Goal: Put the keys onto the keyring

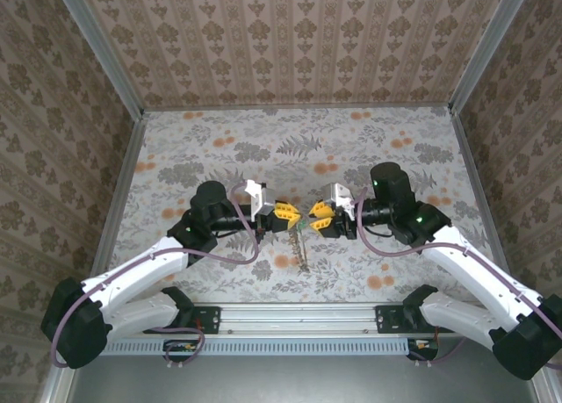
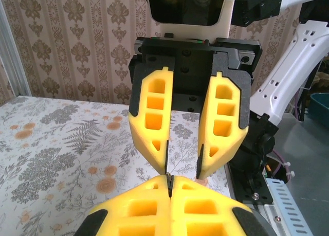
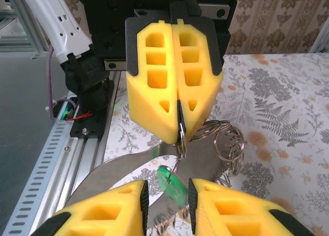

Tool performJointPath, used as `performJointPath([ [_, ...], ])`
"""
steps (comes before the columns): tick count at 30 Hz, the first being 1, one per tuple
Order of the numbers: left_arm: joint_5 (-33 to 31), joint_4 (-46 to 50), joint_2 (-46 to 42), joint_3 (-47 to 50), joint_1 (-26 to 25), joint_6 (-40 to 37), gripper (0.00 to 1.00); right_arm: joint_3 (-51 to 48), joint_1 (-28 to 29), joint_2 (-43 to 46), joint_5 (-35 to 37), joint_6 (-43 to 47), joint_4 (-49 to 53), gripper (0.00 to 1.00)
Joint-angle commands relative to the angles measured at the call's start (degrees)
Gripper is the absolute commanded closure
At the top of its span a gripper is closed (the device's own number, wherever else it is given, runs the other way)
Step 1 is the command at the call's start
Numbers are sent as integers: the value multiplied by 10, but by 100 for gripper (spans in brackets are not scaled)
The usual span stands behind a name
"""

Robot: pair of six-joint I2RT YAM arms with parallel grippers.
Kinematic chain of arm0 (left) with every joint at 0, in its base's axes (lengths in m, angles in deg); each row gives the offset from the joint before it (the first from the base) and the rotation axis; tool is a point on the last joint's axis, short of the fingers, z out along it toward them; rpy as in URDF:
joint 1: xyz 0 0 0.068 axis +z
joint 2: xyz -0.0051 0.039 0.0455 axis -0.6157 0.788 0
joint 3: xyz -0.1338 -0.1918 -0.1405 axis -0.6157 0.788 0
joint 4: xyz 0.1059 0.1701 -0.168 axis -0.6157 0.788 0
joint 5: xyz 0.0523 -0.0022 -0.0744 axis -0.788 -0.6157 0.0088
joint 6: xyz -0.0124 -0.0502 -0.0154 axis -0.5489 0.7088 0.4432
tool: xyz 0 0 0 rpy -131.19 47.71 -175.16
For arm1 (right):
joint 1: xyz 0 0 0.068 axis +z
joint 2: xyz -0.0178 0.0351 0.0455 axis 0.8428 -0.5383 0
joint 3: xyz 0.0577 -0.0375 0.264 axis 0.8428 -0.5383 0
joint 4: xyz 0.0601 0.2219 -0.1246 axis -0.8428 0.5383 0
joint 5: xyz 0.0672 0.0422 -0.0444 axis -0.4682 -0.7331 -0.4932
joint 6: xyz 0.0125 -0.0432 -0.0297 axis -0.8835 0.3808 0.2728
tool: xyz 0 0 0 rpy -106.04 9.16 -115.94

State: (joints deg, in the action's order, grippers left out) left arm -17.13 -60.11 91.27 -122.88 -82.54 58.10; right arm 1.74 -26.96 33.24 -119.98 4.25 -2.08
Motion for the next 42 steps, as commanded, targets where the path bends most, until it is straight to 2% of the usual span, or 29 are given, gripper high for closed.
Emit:
performJointPath([
  [1,18,-47,-11,3,4,3,100,23,-3,-10,-4,11,6,74],
  [4,20,-48,-11,4,4,2,100,27,-3,-20,8,12,0,82],
  [9,27,-48,-5,1,3,2,100,42,-2,-34,3,15,-1,88],
  [18,21,-48,-1,-2,1,2,100,55,7,-47,-39,45,25,79],
  [20,18,-48,-1,-2,1,3,100,52,9,-45,-36,57,30,74],
  [23,18,-47,-1,-2,1,2,100,49,9,-40,-32,63,34,74],
  [42,28,-54,18,-22,-9,4,100,52,18,-63,-37,54,37,88],
])
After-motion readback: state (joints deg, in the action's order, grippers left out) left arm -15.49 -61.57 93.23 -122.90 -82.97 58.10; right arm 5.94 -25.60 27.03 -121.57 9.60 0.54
